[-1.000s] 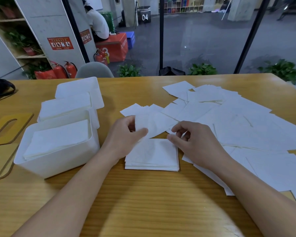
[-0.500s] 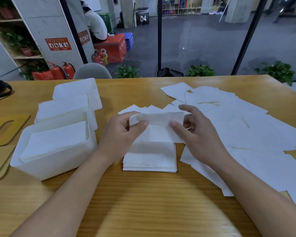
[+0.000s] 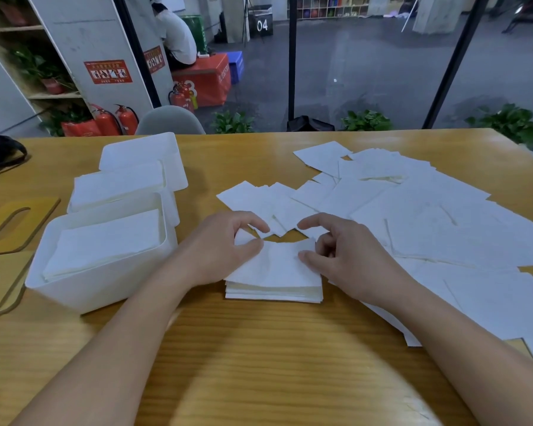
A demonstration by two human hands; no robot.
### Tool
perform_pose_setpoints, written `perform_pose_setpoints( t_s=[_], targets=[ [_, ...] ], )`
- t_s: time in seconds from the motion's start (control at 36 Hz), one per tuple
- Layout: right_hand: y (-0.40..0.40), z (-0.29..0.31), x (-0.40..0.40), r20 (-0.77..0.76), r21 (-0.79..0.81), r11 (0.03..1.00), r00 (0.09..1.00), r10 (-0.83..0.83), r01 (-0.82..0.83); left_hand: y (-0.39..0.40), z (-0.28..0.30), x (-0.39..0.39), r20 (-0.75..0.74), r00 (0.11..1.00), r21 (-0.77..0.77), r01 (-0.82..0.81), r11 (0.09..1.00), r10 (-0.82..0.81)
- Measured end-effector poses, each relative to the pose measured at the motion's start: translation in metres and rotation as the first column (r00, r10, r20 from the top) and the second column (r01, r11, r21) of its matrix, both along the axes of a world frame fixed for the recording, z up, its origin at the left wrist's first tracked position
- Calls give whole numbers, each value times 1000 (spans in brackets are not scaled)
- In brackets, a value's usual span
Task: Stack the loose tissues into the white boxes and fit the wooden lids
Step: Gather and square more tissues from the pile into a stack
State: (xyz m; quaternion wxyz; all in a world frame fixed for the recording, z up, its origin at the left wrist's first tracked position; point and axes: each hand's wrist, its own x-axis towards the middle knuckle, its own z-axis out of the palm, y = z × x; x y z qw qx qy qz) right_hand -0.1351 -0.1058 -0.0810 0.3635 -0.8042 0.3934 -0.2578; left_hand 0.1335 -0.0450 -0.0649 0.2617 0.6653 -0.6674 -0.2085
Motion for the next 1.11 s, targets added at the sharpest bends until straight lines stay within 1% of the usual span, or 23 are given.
perform_pose_setpoints(
  t_s=[0.11, 0.19, 0.31, 0.39, 0.47, 0.56, 0.72, 0.83, 0.92, 1.0, 1.06, 1.11],
  targets=[
    [0, -3, 1, -67, -49, 999, 998, -5, 1, 1, -3, -1, 59, 998, 26, -3, 1000, 2],
    [0, -3, 0, -126, -67, 998, 992, 1, -10, 1, -6, -2, 79, 996, -22, -26, 999, 28],
    [-2, 0, -2, -104, -138, 990, 993, -48, 33, -3, -10, -4, 135, 990, -144, -17, 989, 36],
    [-4, 0, -2, -68, -162, 984, 994, -87, 75, -9, -15, -9, 163, 987, -189, 30, 982, 1],
    [-4, -4, 0, -61, -170, 983, 994, -87, 75, -15, -20, -13, 208, 978, -199, 27, 980, 16],
    [-3, -7, 2, -91, -177, 983, 994, -54, 37, -22, -24, -9, 198, 979, -200, -5, 980, 45],
    [-6, -9, 1, -110, -174, 985, 993, -40, 21, -25, -25, -6, 201, 979, -132, 7, 991, 19],
    [-5, -8, -1, -113, -173, 985, 993, -45, 25, -22, -23, -6, 225, 973, -146, -19, 989, 52],
    [-5, -7, 1, -61, -156, 985, 995, -77, 67, -18, -17, -10, 190, 979, -185, -33, 982, 69],
    [-6, -5, 2, 37, -124, 984, 992, -122, 126, -12, -10, -16, 152, 987, -266, -12, 964, 54],
    [-7, -2, 3, 124, -68, 986, 982, -142, 151, -6, -8, -21, 128, 992, -317, 22, 948, 20],
    [-9, 0, 2, 175, 12, 989, 973, -149, 149, 1, -7, -28, 97, 995, -355, 55, 933, -21]
  ],
)
